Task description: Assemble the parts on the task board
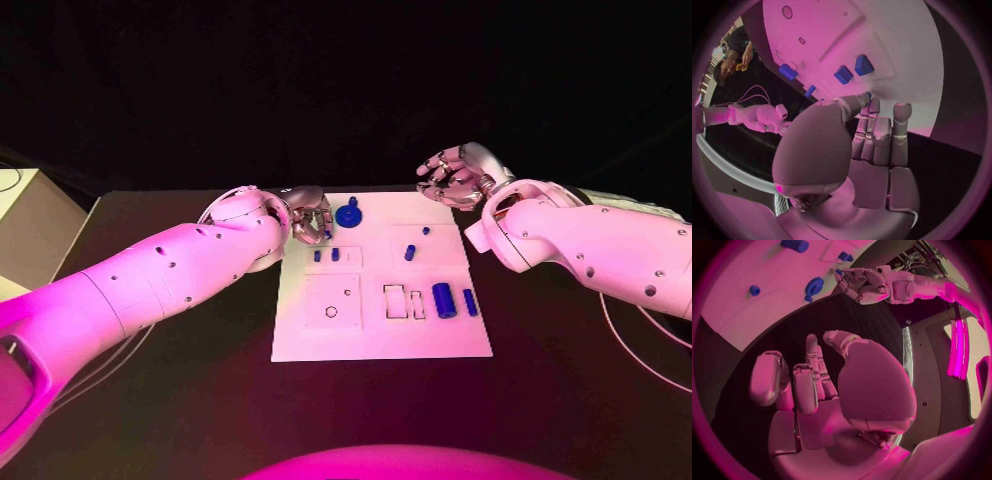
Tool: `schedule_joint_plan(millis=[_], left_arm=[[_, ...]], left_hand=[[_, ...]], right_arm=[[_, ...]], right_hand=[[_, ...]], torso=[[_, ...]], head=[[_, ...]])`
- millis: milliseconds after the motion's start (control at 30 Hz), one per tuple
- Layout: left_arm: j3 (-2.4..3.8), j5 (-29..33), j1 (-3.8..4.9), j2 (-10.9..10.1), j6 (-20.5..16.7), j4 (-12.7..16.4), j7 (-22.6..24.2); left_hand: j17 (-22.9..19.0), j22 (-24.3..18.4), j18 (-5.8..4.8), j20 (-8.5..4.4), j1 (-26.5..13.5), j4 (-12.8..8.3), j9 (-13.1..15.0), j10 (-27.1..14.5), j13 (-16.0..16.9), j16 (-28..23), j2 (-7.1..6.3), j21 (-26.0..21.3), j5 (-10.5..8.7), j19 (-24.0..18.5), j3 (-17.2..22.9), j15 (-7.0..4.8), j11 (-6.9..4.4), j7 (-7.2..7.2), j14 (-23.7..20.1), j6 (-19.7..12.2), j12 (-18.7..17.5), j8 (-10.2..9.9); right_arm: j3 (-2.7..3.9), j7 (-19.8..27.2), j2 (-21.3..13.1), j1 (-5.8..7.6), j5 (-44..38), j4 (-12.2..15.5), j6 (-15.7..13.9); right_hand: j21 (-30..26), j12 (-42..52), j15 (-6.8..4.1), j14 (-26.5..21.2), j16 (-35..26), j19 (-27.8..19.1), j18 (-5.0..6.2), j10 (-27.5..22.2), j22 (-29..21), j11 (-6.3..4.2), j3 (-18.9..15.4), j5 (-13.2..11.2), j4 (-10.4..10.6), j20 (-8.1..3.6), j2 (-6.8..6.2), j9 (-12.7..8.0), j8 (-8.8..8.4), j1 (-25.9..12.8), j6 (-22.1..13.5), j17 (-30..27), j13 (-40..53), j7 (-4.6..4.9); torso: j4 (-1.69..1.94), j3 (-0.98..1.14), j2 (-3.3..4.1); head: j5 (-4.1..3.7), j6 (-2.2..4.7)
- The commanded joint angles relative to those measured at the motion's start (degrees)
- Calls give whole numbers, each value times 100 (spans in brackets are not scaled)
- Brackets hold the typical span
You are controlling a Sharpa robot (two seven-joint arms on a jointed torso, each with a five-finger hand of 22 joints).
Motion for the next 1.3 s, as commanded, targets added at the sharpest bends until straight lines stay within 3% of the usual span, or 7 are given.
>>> schedule_joint_plan(millis=[33,800,1100,1300], left_arm=[[-11,0,-20,32,-7,4,53],[-60,-4,-25,119,139,-63,22],[-156,-13,-25,135,263,-73,116],[-179,-41,-32,104,232,-45,152]], left_hand=[[3,-9,-68,7,-37,-3,8,55,-3,21,-2,-6,-1,14,-23,-7,7,9,27,43,-24,-15],[-3,-18,-66,1,-28,-12,16,82,7,19,3,-12,-2,11,-25,-13,1,4,26,61,-40,-18],[-37,-94,-53,-6,-65,-13,24,95,29,13,-48,-65,-4,-53,-87,-13,-1,-3,2,70,-68,-38],[-113,-145,-41,-11,-71,-21,34,86,47,-4,-65,-104,0,-103,-115,-11,-4,-13,-53,100,-79,-39]], right_arm=[[3,40,5,-3,-52,10,-1],[3,37,9,-4,-54,15,1],[3,42,16,-8,-54,7,5],[3,44,14,-13,-54,2,7]], right_hand=[[-3,-39,-10,294,-27,45,101,37,1,-10,0,31,-24,1,-4,7,36,-66,22,48,-5,18],[-3,-39,-10,294,-27,45,101,37,1,-10,0,31,-24,1,-4,7,36,-66,22,48,-5,18],[-3,-39,-10,294,-27,45,101,37,1,-10,0,31,-24,1,-4,7,36,-66,22,48,-5,18],[-3,-39,-10,294,-27,45,101,37,1,-10,0,31,-24,1,-4,7,36,-66,22,48,-5,18]], torso=[[5,1,-4],[2,5,-3],[-1,1,-2],[1,-1,-5]], head=[[-1,-5],[-28,-14],[-34,-18],[-41,-19]])
